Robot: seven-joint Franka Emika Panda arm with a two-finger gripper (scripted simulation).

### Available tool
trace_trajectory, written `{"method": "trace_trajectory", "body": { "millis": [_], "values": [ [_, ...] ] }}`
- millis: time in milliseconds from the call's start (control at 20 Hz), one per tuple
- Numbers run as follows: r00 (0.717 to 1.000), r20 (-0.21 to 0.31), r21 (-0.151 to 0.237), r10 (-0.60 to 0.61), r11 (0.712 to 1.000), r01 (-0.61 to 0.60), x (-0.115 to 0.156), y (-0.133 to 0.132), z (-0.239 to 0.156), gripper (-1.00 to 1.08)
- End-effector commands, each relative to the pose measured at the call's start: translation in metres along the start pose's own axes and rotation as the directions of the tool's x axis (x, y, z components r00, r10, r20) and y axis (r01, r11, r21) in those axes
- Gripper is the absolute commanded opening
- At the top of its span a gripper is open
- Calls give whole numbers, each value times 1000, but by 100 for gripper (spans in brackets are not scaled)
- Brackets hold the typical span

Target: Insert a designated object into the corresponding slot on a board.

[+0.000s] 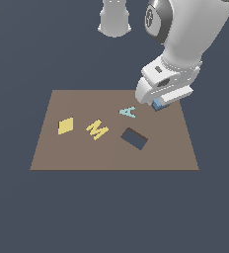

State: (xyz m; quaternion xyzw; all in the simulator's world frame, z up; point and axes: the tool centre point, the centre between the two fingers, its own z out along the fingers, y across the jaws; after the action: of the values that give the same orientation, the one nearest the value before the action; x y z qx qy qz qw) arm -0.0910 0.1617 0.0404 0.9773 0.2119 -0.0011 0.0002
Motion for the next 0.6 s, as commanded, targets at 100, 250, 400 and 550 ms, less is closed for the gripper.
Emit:
{"method": "trace_trajectory", "body": {
  "millis": [100,250,400,550],
  "values": [
    [1000,0,0,0,1000,0,0,0,0,-100],
    [1000,0,0,0,1000,0,1,0,6,-100],
    [1000,-1,0,0,1000,0,1,0,10,-100],
    [1000,-1,0,0,1000,0,1,0,10,100]
  ]
}}
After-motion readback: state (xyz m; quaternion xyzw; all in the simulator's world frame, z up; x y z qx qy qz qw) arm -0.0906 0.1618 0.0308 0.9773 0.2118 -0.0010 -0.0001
